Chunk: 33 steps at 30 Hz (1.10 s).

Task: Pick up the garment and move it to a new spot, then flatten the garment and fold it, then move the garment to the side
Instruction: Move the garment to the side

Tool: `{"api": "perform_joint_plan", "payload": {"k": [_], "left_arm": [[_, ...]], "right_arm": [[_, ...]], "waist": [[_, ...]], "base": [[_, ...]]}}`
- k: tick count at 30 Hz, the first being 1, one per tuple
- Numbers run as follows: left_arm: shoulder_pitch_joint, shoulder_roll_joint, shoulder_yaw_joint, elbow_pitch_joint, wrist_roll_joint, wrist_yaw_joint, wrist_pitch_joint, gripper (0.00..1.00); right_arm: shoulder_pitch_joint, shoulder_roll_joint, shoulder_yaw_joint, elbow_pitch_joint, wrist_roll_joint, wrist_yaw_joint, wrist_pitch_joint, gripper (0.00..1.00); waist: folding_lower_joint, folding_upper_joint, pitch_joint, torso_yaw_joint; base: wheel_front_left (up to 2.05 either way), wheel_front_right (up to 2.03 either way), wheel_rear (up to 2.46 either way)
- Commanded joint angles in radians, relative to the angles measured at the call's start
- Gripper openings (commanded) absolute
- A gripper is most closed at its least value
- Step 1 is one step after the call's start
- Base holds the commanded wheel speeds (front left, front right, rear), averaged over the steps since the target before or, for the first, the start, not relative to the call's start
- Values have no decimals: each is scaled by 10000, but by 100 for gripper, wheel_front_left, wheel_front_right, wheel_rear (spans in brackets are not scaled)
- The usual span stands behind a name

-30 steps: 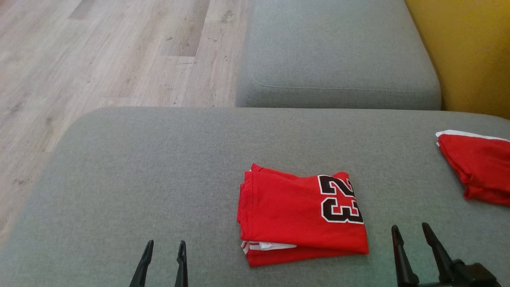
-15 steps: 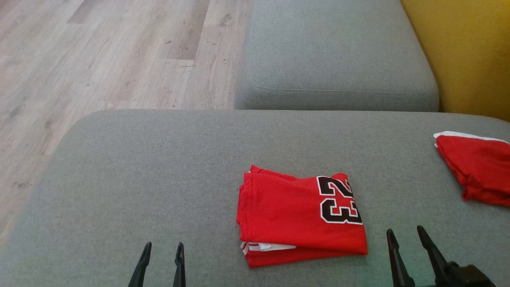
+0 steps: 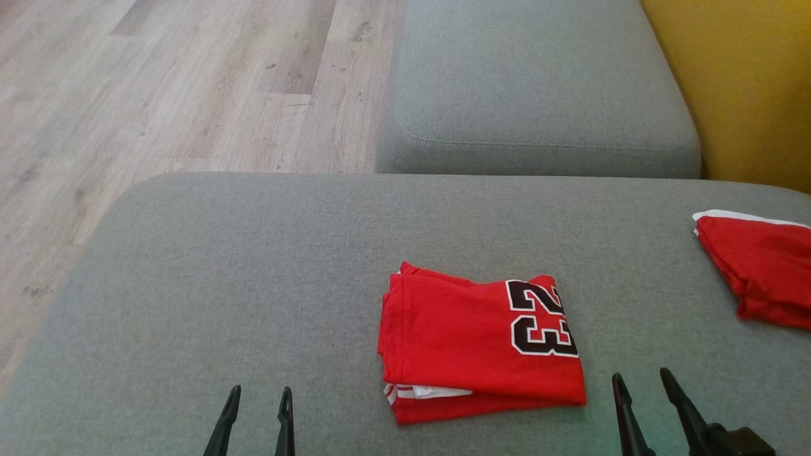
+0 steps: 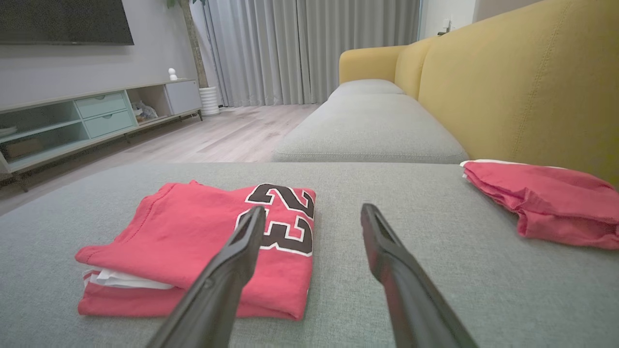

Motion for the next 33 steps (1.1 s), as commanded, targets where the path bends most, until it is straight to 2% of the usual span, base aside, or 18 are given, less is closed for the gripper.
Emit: {"api": "perform_joint_plan", "payload": {"k": [1,7,13,20,24,25,26,27,28,33], "left_arm": [[-364,-72,332,-375,177,18,-80,100],[-379,-72,307,-492,185,-20,-80,100],[-503,-72,295,-529,70,-19,-80,100],[-779,-72,13,-719,502,129,-80,100],[-857,-72,-211,-806,507,223,-80,100],[-873,-72,-262,-814,490,240,-80,100],[-888,-72,-304,-821,478,257,-80,100],[-896,-72,-325,-834,460,286,-80,100],[-905,-72,-334,-848,437,313,-80,100],[-912,-72,-294,-968,316,419,-80,100]], "right_arm": [[-319,-138,203,-218,84,-7,-135,100],[-634,-112,513,483,321,-7,-135,100],[-2068,-142,750,2545,749,-7,-27,100],[-4323,-511,1213,4323,1769,-7,1557,100],[-5095,-772,1558,5249,2331,-7,2555,100],[-5210,-811,1713,5432,2486,-7,2774,92],[-5288,-833,1899,5578,2684,-7,2981,48],[-5339,-839,2066,5677,2933,-7,3152,32],[-5373,-851,2219,5729,3201,-7,3278,1],[-5516,-1335,2817,5601,3810,-7,3047,0]], "waist": [[0,0,25,-3],[0,0,209,-29],[0,0,606,-11],[0,0,1109,213],[0,0,1236,398],[0,0,1259,444],[0,0,1280,484],[0,0,1300,514],[0,0,1327,535],[0,0,1511,438]], "base": [[0,0,0],[0,0,0],[0,0,0],[0,0,0],[0,0,0],[0,0,0],[0,0,0],[0,0,0],[0,0,0],[0,0,0]]}}
